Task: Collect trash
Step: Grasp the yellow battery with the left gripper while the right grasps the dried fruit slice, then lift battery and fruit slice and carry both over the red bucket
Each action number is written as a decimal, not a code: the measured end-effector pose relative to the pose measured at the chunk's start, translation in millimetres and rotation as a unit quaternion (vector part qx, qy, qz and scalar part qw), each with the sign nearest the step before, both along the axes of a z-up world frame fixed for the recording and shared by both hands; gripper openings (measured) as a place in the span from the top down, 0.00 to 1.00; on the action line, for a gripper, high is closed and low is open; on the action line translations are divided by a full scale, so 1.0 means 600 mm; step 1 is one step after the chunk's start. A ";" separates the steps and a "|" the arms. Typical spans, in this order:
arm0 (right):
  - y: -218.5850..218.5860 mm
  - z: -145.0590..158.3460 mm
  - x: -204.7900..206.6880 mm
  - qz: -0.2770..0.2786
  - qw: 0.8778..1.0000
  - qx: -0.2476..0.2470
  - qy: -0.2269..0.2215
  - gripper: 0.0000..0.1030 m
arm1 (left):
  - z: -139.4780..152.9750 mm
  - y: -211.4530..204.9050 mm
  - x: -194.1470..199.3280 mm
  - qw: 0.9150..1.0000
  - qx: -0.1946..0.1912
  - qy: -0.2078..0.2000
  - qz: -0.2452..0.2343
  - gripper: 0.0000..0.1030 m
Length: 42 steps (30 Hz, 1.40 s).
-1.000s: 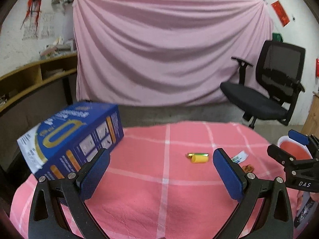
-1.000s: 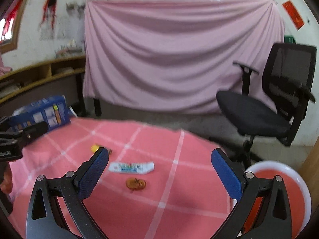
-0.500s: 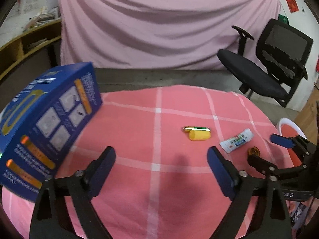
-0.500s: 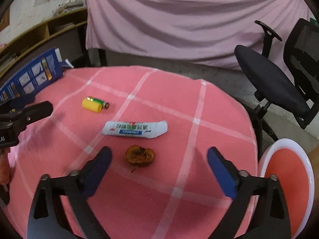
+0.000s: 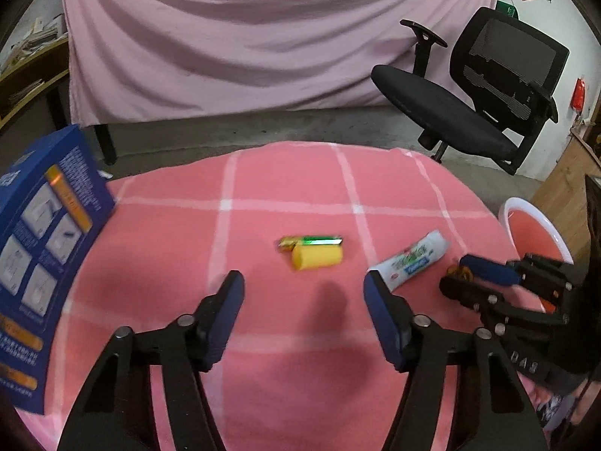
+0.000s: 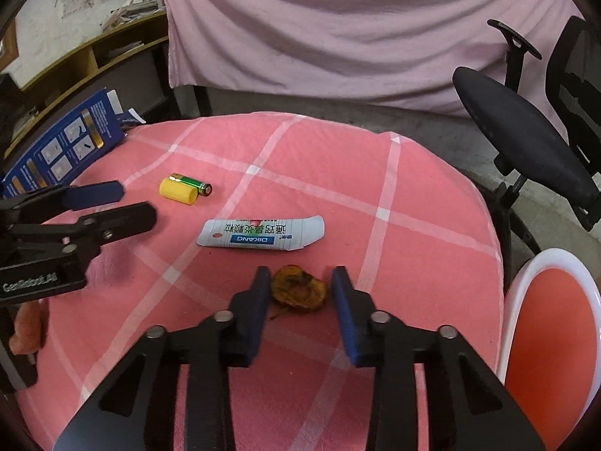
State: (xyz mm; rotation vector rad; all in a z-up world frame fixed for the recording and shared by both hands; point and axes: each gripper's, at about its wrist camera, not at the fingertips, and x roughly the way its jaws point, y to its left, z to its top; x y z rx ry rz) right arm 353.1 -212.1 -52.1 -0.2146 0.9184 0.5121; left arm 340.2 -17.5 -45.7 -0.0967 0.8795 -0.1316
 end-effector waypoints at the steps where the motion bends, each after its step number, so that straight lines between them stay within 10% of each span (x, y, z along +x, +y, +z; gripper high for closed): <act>1: 0.000 0.000 0.000 0.000 1.000 0.001 0.000 0.73 | -0.002 -0.002 0.007 1.000 -0.003 0.004 0.000 0.51; 14: -0.001 0.001 0.001 0.000 1.000 0.002 0.000 0.73 | -0.019 -0.019 0.038 0.999 0.018 0.023 0.025 0.76; 24: -0.005 0.006 -0.006 -0.001 1.000 0.012 -0.014 0.73 | -0.009 -0.005 -0.006 0.999 -0.012 -0.004 0.042 0.76; 42: -0.049 0.097 -0.105 -0.014 0.967 0.109 -0.230 0.73 | 0.075 -0.047 -0.174 0.967 0.020 -0.246 0.066 0.76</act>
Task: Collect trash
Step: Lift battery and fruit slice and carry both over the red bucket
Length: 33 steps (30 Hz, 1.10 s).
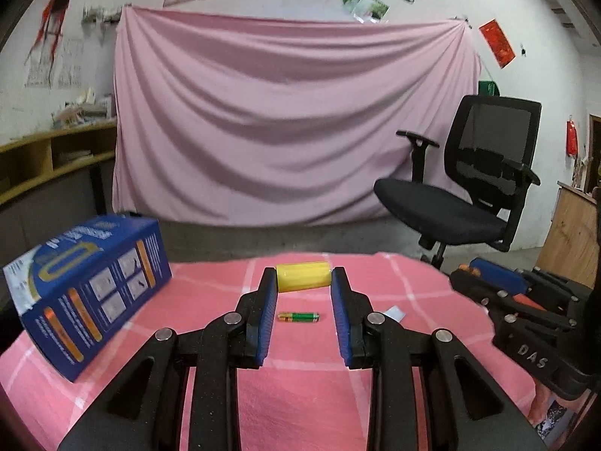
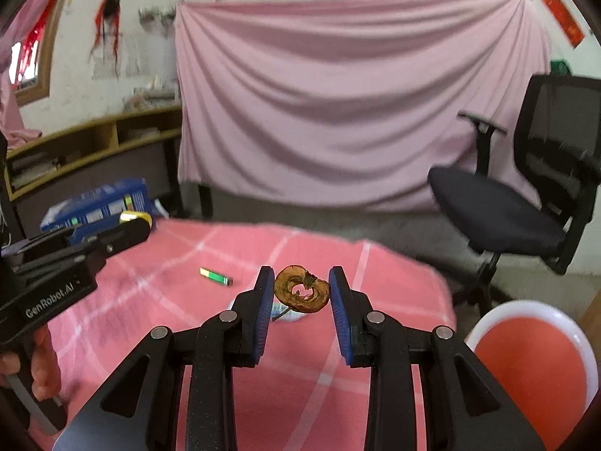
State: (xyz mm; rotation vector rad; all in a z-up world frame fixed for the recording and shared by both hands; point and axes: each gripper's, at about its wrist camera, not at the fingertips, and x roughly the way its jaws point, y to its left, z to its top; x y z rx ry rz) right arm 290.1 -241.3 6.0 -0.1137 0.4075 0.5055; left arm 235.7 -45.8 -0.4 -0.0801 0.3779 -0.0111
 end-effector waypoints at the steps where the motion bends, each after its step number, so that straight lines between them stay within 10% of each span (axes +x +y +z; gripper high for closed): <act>1: -0.007 0.006 -0.008 -0.001 1.000 0.012 -0.017 0.73 | 0.002 -0.003 -0.005 1.000 -0.002 -0.005 -0.001 0.76; 13: -0.089 0.056 -0.065 -0.051 0.985 0.083 -0.142 0.73 | 0.059 -0.067 -0.047 0.995 0.032 -0.092 -0.031 0.76; 33: -0.280 0.068 -0.087 -0.198 0.960 0.152 -0.126 0.73 | 0.101 -0.287 -0.024 0.976 0.080 -0.116 -0.167 0.76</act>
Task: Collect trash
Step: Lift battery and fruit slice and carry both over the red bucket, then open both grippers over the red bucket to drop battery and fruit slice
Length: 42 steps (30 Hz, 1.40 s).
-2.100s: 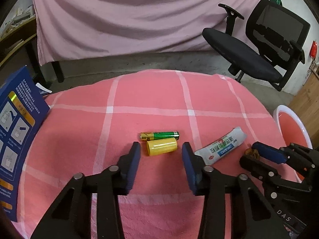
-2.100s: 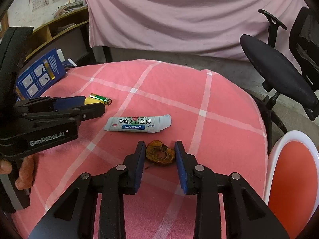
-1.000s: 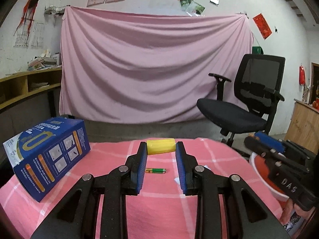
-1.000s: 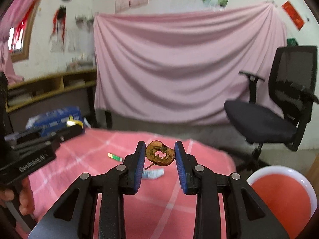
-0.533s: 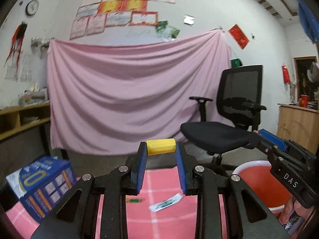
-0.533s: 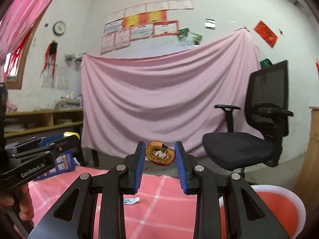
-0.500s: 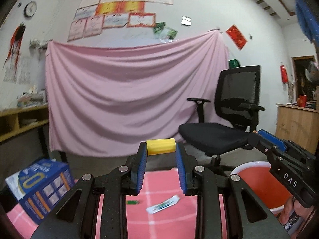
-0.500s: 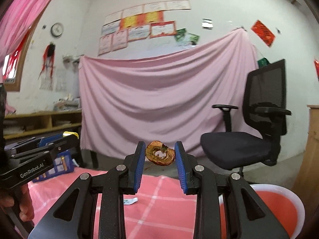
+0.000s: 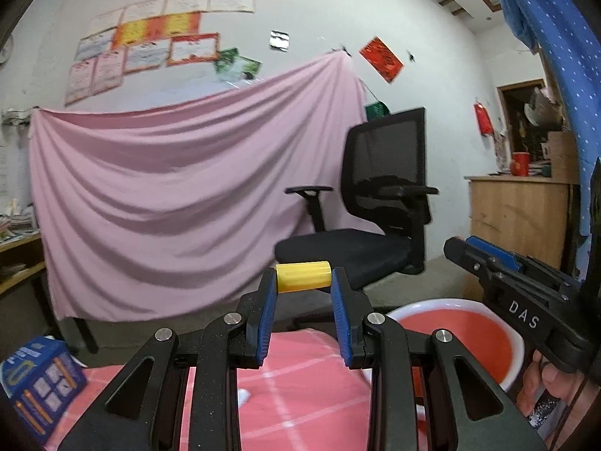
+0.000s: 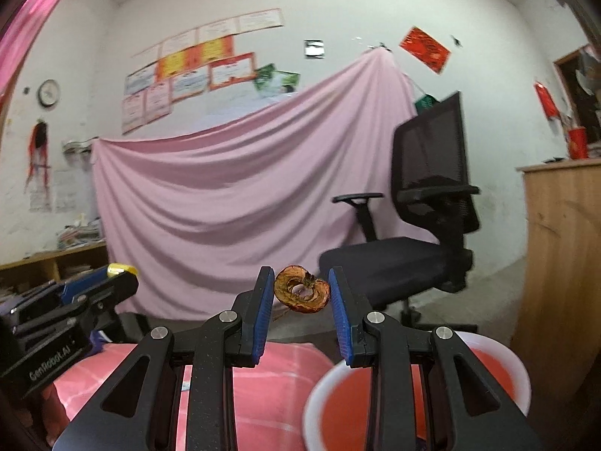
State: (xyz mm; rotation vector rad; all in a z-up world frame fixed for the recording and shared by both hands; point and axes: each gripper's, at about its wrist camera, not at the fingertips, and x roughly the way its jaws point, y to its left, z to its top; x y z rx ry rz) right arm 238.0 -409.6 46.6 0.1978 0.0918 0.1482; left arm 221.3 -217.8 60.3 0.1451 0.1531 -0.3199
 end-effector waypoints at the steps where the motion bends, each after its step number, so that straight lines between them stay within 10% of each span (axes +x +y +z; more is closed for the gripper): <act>1: -0.012 -0.002 0.000 -0.009 1.000 0.007 0.006 0.73 | -0.001 -0.012 0.006 1.000 -0.002 0.007 -0.007 0.76; 22: -0.105 -0.041 0.032 -0.073 0.988 0.074 0.113 0.73 | -0.031 -0.121 0.088 0.983 -0.023 0.161 -0.088 0.76; 42: -0.119 -0.049 0.041 -0.080 0.983 0.089 0.138 0.59 | -0.049 -0.114 0.107 0.970 -0.053 0.215 -0.101 0.67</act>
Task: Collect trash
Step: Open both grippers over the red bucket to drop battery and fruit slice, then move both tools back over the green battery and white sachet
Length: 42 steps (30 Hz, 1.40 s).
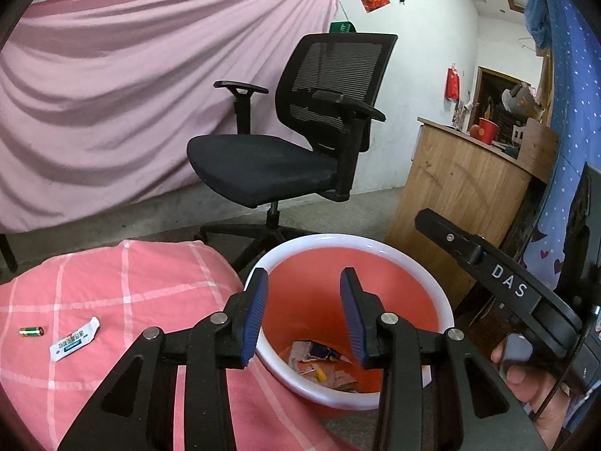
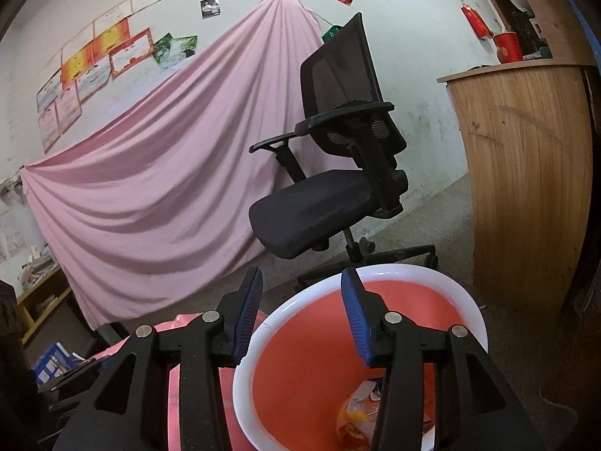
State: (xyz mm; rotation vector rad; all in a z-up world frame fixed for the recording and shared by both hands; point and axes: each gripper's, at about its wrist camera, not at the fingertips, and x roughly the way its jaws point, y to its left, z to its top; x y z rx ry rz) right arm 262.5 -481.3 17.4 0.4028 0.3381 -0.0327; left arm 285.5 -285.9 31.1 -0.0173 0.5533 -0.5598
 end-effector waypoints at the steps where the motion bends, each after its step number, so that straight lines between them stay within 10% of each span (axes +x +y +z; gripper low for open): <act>1: 0.000 0.000 0.000 0.000 1.000 0.000 0.000 0.59 | 0.001 0.002 0.001 1.000 -0.002 0.000 0.002 0.67; 20: 0.034 0.025 -0.001 0.011 1.000 -0.015 -0.014 0.46 | 0.035 0.081 -0.010 0.998 -0.014 -0.023 0.063 0.66; 28: 0.083 0.045 -0.010 0.023 0.997 -0.030 -0.066 0.21 | 0.064 0.173 -0.030 0.989 -0.032 -0.059 0.129 0.50; 36: 0.145 0.064 -0.018 0.051 0.990 -0.057 -0.122 0.00 | 0.072 0.288 -0.063 0.967 -0.070 -0.096 0.225 0.02; 42: 0.203 0.069 -0.020 0.087 0.981 -0.089 -0.150 0.00 | 0.062 0.356 -0.082 0.948 -0.077 -0.113 0.286 0.02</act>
